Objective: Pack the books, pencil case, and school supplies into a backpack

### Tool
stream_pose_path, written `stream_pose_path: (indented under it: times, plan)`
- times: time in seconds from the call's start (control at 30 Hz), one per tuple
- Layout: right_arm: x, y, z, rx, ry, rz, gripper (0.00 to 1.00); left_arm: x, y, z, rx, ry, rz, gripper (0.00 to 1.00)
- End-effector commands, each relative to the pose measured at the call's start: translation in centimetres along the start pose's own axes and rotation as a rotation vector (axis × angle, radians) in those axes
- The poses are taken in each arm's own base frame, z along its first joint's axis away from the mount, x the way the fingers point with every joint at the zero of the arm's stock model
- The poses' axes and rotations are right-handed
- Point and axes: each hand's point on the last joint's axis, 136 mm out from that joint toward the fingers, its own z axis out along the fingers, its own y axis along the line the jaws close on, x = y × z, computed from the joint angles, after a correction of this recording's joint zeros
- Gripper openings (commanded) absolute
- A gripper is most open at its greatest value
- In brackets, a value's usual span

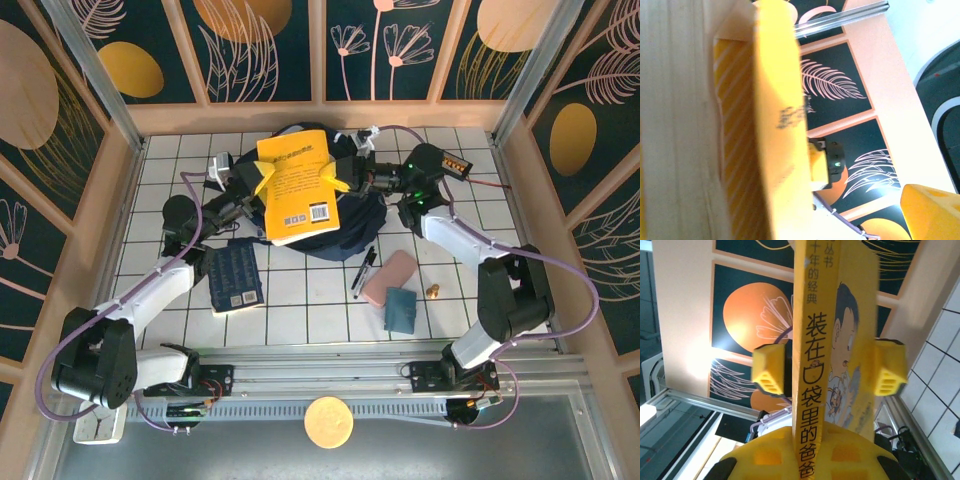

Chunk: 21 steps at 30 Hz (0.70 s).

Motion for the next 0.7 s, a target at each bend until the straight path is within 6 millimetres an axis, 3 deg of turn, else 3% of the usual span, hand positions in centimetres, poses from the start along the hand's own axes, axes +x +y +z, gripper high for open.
stream_pose_path:
  times: [0.0,0.1,0.17,0.23,0.27,0.3,0.37,0.47,0.53,0.67]
  plan:
    - [-0.5,-1.2,-0.5,0.042,-0.029,-0.045,0.00,0.4,-2.7,-0.1,0.081,0.020,0.044,0.99]
    - [-0.6,-2.6,-0.3,0.113,-0.019,-0.046,0.00,0.5,-2.3,0.0,0.049,0.033,0.052,0.98]
    - [-0.5,-3.0,0.1,0.143,0.000,-0.056,0.00,0.5,-2.0,0.1,0.032,0.040,0.058,0.89]
    - [-0.4,-3.2,0.4,0.157,0.014,-0.059,0.00,0.6,-1.4,0.3,0.013,0.050,0.053,0.61]
    - [-0.3,-3.2,0.5,0.156,0.019,-0.061,0.00,0.6,-1.1,0.4,0.005,0.055,0.049,0.34]
    - [-0.2,-3.0,0.5,0.145,0.023,-0.065,0.03,0.6,-0.7,0.4,-0.006,0.059,0.044,0.18]
    - [0.2,-2.3,0.6,0.108,0.032,-0.069,0.23,0.6,-0.2,0.4,-0.019,0.060,0.040,0.00]
    - [1.1,-1.2,0.9,0.057,0.055,-0.075,0.51,0.6,0.4,0.4,-0.033,0.062,0.036,0.00]
    - [1.7,-1.0,1.4,0.051,0.077,-0.076,0.55,0.6,0.5,0.4,-0.025,0.062,0.031,0.00]
    - [2.4,-1.5,2.2,0.058,0.094,-0.071,0.55,0.5,0.6,0.7,-0.014,0.066,0.021,0.00]
